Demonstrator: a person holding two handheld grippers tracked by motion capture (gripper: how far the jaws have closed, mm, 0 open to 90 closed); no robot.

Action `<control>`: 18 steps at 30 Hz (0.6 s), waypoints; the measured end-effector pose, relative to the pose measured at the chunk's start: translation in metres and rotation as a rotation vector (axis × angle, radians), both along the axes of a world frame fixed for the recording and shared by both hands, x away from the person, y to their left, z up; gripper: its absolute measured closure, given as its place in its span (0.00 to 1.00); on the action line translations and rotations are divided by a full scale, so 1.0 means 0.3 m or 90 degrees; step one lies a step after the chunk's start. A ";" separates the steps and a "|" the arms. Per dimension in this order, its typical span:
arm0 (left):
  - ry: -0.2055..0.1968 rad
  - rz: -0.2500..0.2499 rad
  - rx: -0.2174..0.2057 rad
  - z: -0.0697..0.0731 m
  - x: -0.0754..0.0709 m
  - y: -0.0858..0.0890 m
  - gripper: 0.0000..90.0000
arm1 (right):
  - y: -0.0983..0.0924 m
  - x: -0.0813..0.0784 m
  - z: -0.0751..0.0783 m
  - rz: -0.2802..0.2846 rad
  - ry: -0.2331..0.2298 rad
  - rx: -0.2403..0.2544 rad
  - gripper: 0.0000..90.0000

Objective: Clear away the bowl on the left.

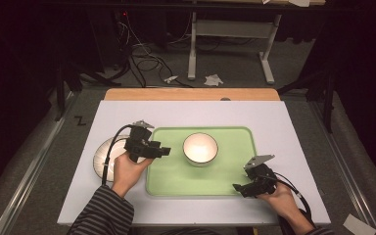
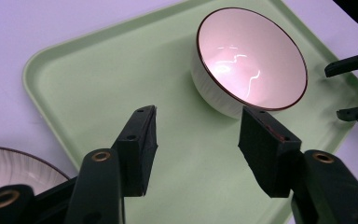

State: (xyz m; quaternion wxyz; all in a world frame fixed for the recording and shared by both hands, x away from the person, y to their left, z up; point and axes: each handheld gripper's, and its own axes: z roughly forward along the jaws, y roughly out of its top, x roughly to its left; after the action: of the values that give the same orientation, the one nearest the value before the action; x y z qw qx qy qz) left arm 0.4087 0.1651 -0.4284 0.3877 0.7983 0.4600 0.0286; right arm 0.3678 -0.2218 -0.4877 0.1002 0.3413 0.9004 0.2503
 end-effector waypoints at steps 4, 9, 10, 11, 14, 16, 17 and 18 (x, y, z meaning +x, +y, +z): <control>0.005 -0.005 -0.008 -0.001 -0.017 0.012 0.52 | 0.001 -0.001 0.000 -0.002 0.001 0.000 0.30; 0.004 -0.003 -0.004 -0.008 -0.037 0.023 0.52 | 0.000 0.001 -0.001 0.002 -0.002 0.000 0.30; 0.004 -0.003 -0.004 -0.009 -0.040 0.027 0.52 | 0.000 0.001 -0.002 0.002 -0.002 0.001 0.30; 0.004 -0.002 -0.004 -0.010 -0.042 0.030 0.52 | 0.000 0.001 -0.001 0.004 -0.001 0.001 0.30; 0.005 -0.001 -0.004 -0.015 -0.054 0.041 0.52 | 0.001 0.000 0.000 0.000 -0.001 0.000 0.30; 0.008 -0.002 -0.004 -0.020 -0.061 0.045 0.51 | 0.000 0.001 -0.002 0.004 -0.001 0.002 0.30; 0.008 -0.003 -0.004 -0.024 -0.067 0.047 0.51 | 0.000 0.002 -0.002 0.005 -0.002 0.001 0.30; 0.009 -0.002 -0.003 -0.025 -0.070 0.048 0.51 | 0.000 0.001 -0.002 0.004 0.000 0.001 0.30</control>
State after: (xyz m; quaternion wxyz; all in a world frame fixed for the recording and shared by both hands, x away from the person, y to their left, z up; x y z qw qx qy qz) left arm 0.3878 0.1794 -0.4360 0.3865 0.7984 0.4612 0.0216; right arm 0.3681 -0.2218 -0.4883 0.0991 0.3387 0.9013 0.2514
